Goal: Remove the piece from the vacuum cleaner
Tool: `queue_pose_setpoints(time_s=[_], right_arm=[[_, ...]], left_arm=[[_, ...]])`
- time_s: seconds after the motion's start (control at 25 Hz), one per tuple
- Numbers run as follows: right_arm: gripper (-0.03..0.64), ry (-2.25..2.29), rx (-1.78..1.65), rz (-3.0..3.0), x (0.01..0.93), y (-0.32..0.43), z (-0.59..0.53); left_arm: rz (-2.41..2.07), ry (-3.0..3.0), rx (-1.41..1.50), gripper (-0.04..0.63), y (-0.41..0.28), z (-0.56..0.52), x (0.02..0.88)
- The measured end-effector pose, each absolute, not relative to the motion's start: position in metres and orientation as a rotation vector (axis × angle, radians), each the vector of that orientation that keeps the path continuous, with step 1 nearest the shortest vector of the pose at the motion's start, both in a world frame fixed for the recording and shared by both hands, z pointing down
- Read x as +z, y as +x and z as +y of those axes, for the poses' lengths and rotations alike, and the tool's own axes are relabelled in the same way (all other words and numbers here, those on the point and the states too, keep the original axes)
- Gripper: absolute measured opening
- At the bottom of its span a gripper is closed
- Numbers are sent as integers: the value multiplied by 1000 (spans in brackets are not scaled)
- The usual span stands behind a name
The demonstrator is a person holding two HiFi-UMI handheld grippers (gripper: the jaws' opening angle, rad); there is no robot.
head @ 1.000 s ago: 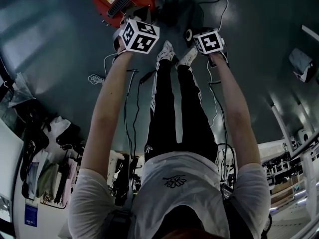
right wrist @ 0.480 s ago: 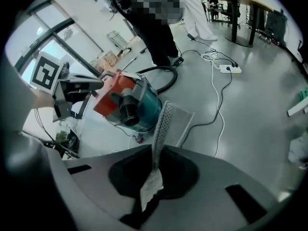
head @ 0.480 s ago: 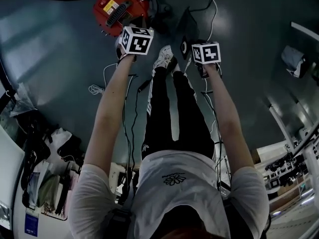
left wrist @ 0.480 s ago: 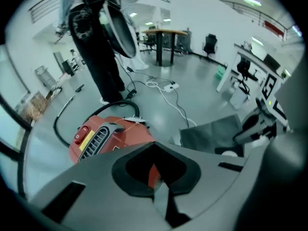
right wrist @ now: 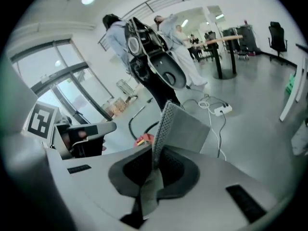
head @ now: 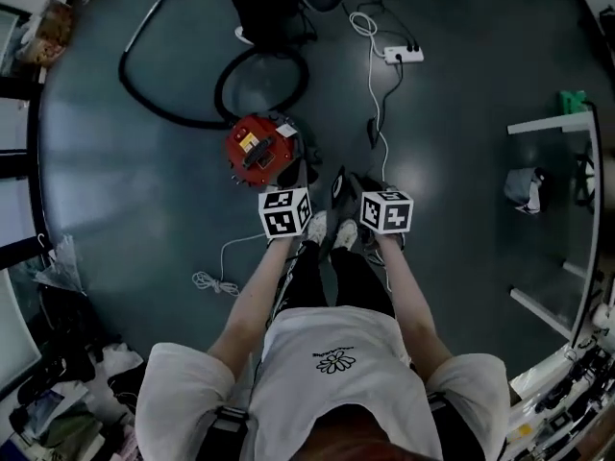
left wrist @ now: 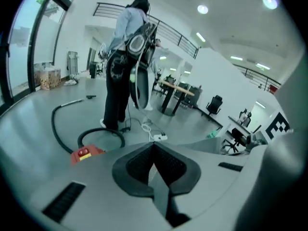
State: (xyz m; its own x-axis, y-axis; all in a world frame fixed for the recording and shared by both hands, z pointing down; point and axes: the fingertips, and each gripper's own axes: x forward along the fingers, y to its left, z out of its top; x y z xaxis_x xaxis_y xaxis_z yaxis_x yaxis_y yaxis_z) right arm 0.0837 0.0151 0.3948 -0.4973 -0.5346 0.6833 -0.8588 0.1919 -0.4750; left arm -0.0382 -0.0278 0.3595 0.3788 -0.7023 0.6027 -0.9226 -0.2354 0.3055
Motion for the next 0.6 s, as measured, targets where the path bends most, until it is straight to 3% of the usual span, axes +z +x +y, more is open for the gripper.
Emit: queue_pose_setpoints(time_s=[0.32, 0.6], right_arm=[[29, 1541, 740, -2523, 147, 98, -3], [29, 1651, 401, -2682, 35, 106, -5]], left_arm=[[-1534, 2328, 56, 5, -23, -39, 132], [-1607, 2545, -105, 5, -7, -23, 30]])
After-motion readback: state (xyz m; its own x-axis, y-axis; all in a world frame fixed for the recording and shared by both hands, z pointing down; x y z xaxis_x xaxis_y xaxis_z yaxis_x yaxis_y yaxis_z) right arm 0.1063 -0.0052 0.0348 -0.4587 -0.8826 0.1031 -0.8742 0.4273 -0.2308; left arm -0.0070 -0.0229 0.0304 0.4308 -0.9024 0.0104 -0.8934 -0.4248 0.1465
